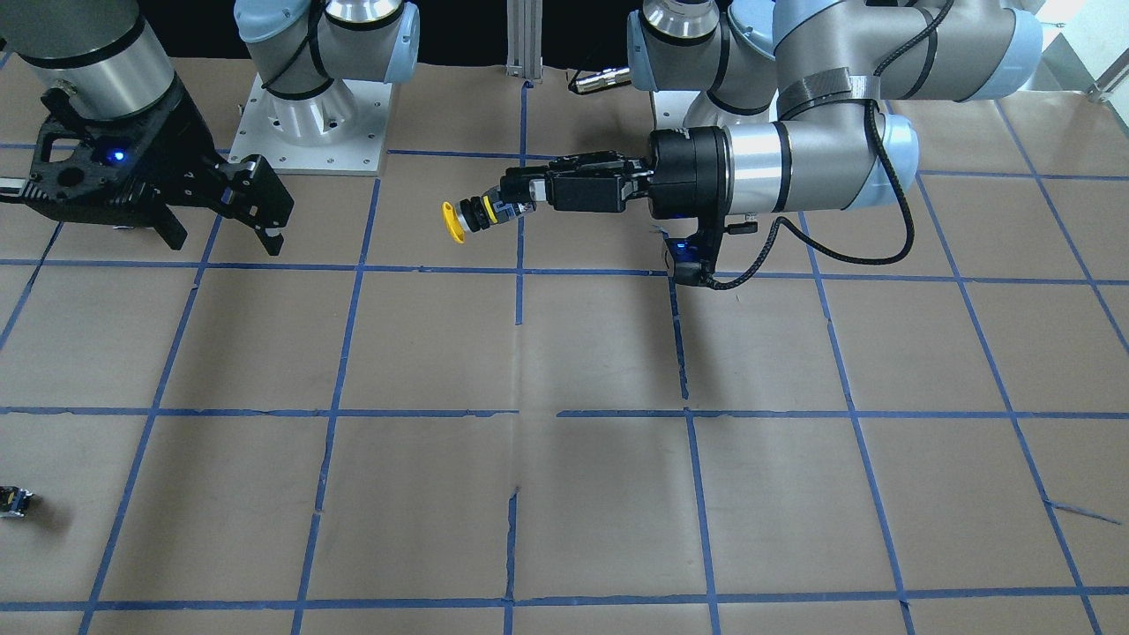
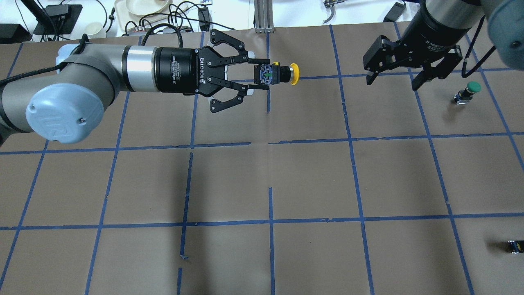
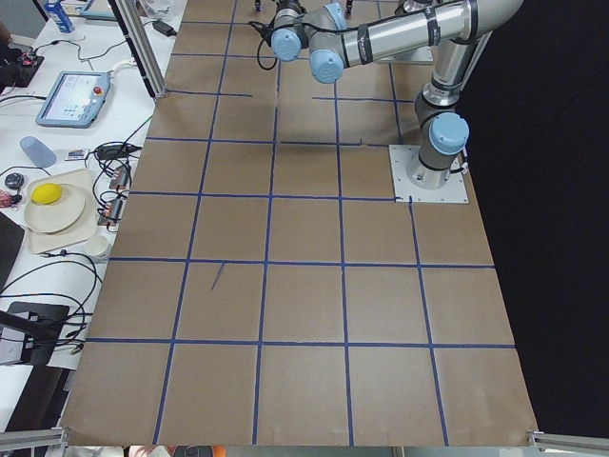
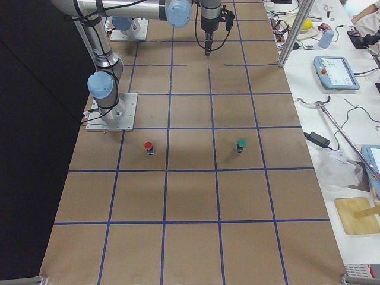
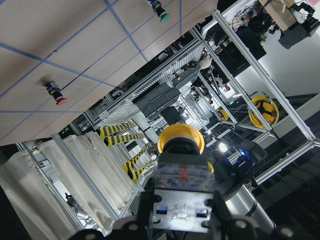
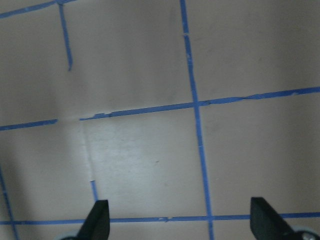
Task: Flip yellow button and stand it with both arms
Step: 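Hold the yellow button up with the left gripper while the right gripper approaches it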
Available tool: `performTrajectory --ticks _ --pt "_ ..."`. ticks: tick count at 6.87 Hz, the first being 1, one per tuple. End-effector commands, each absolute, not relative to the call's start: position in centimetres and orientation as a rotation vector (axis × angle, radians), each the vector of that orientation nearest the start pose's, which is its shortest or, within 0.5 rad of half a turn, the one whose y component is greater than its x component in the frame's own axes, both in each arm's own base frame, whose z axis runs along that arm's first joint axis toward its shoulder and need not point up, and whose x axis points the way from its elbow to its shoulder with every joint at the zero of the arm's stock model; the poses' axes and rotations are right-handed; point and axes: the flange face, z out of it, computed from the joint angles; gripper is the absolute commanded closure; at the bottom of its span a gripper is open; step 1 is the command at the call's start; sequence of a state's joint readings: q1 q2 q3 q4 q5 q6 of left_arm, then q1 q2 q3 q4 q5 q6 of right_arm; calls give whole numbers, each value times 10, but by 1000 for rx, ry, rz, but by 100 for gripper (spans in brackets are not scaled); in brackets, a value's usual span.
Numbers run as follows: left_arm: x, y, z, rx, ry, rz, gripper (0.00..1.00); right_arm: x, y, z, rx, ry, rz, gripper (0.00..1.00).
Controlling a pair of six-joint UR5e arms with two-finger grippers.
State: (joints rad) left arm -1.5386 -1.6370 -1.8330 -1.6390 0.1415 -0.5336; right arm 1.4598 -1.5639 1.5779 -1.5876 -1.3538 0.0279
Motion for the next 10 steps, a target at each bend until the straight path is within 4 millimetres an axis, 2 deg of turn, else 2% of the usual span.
performTrajectory --ticks 1,2,3,4,6,10 --pt "-232 -487 412 740 -1566 -726 97 64 -516 477 513 2489 170 0" --pt "-232 -486 411 742 -1563 -729 97 41 -509 466 668 2268 352 0" --pt "-234 -486 410 740 -1565 -732 96 37 -500 462 780 2060 508 0" --pt "-234 -486 411 737 -1564 -731 96 41 -498 453 833 1967 613 0" --pt "-235 -485 411 736 -1565 -732 96 42 -508 445 857 1880 627 0" --pt "-246 -479 411 715 -1576 -746 96 43 -507 440 884 1839 675 0"
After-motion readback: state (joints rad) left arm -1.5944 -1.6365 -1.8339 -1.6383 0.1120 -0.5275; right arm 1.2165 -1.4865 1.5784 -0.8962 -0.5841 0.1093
